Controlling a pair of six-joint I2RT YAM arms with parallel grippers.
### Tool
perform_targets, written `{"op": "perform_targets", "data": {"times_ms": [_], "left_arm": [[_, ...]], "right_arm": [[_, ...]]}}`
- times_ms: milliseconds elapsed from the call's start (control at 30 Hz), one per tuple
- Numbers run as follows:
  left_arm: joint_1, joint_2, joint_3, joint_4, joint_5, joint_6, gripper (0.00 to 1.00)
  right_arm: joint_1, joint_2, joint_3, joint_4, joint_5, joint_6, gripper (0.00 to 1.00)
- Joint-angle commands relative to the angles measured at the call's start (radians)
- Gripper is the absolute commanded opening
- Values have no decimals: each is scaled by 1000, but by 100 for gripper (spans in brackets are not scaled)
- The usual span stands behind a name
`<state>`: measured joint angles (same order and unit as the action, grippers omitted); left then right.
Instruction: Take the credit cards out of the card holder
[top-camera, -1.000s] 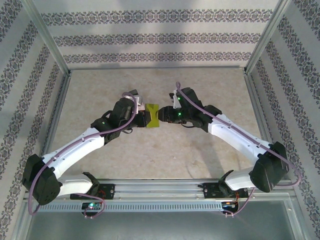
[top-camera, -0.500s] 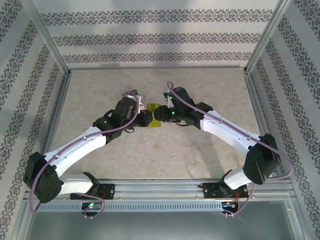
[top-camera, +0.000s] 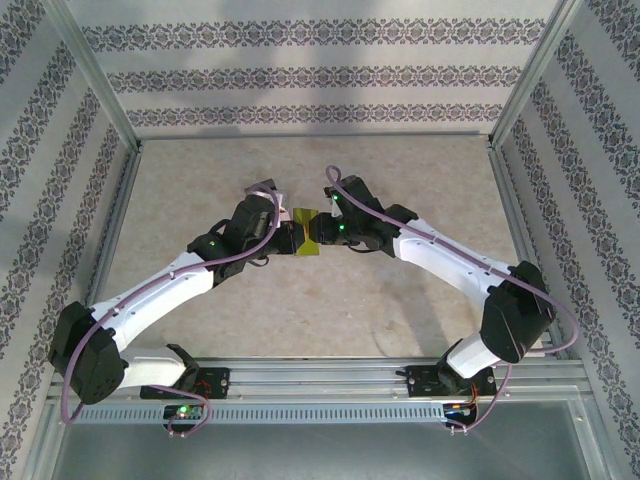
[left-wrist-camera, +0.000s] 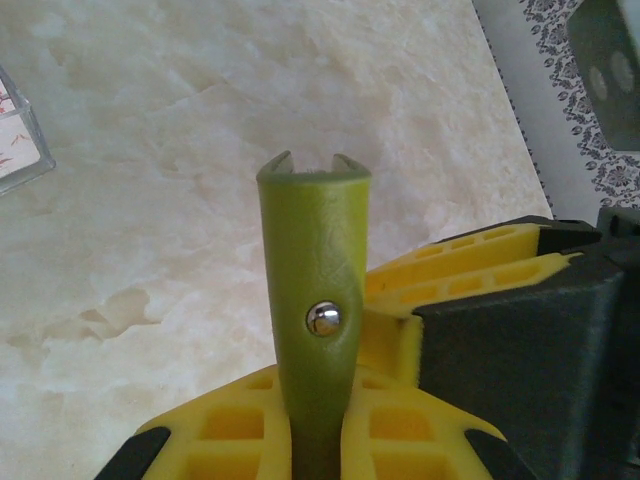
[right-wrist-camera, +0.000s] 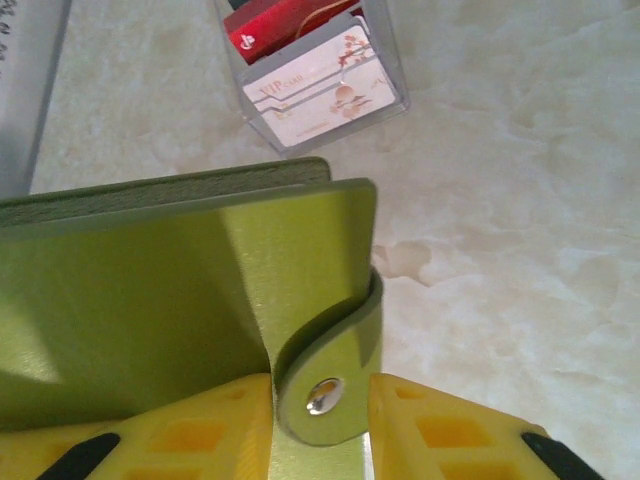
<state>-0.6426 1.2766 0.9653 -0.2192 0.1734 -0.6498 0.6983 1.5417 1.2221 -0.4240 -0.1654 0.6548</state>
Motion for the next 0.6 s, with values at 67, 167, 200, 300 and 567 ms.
{"op": "perform_targets", "data": {"times_ms": [67, 167, 200, 300, 567], "left_arm": [[-28, -21, 39, 59, 30, 13, 0], [-28, -19, 38, 61, 31, 13, 0], [-28, -18, 37, 61, 33, 13, 0], [-28, -18, 38, 61, 33, 13, 0], [-29, -27, 32, 59, 22, 14, 0]], "right_arm": [[-5, 47, 8, -62, 90, -27, 29], [-5, 54, 6, -58, 84, -27, 28], [-5, 56, 5, -57, 84, -27, 28], [-7, 61, 4, -58, 89, -29, 24], [-11, 69, -6, -59, 75, -32, 8]]}}
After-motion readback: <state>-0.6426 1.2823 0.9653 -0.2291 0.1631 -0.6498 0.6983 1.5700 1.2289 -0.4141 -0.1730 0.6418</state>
